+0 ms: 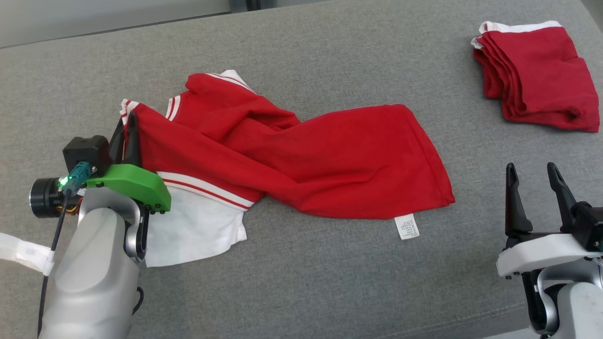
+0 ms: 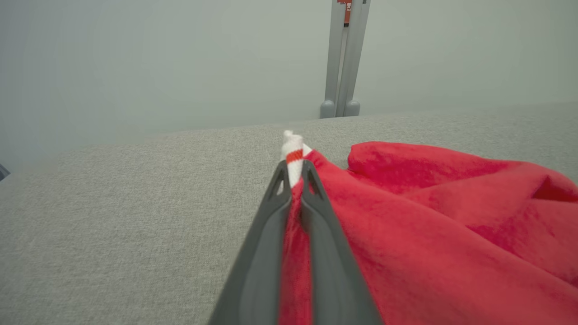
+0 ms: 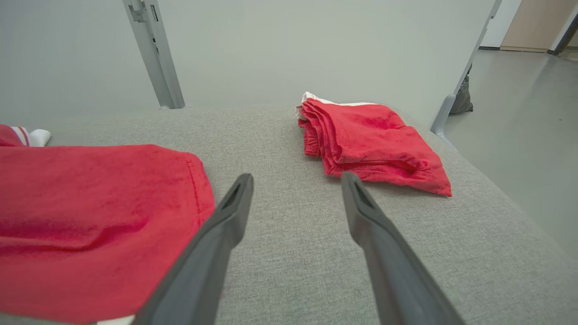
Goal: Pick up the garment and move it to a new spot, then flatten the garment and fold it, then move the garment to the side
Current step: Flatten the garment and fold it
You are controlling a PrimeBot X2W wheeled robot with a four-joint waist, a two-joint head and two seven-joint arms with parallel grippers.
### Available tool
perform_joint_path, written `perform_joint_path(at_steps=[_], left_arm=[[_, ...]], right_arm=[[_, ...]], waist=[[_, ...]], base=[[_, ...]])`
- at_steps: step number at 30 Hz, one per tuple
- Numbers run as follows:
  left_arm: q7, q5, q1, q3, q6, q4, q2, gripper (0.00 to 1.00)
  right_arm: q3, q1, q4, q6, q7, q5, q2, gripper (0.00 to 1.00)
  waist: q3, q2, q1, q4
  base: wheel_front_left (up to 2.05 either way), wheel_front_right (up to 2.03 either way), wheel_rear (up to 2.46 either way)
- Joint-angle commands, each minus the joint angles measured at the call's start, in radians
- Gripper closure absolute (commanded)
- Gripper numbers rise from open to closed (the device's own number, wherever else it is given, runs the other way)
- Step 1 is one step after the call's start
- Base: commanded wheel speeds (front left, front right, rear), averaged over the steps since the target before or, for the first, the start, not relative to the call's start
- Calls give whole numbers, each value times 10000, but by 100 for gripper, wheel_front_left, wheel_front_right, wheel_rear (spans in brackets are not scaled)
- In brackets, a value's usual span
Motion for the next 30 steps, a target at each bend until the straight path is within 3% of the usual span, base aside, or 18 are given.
perform_joint_path(at_steps=[1, 2, 3, 11, 19, 30], left_arm=[[-71, -98, -222, 110, -66, 225, 89, 79], [-91, -137, -220, 144, -82, 258, 55, 16], [-111, -205, -195, 211, -133, 244, -13, 0], [-115, -88, 1184, 865, -371, -1396, -349, 0], [-106, 342, 2893, 924, -597, -2571, -787, 0], [-107, 202, 4733, 515, -259, -3142, -1251, 0]], right_arm=[[-65, -219, 131, -10, -190, -49, -6, 0], [-66, -261, 164, -10, -250, -21, -6, 0], [-62, -320, 217, -12, -333, -2, -8, 0], [63, -459, 685, -10, -876, 113, -7, 0], [364, -36, 1067, -10, -1149, 416, -9, 0], [1072, 346, 1769, -10, -1339, 1097, -12, 0]], waist=[[97, 0, 0, -118], [82, 0, 0, -118], [43, 0, 0, -104], [-551, 0, 0, 314], [-1615, 0, 0, 1015], [-2768, 0, 0, 1610]], base=[[0, 0, 0], [0, 0, 0], [0, 0, 0], [0, 0, 0], [0, 0, 0], [0, 0, 0]])
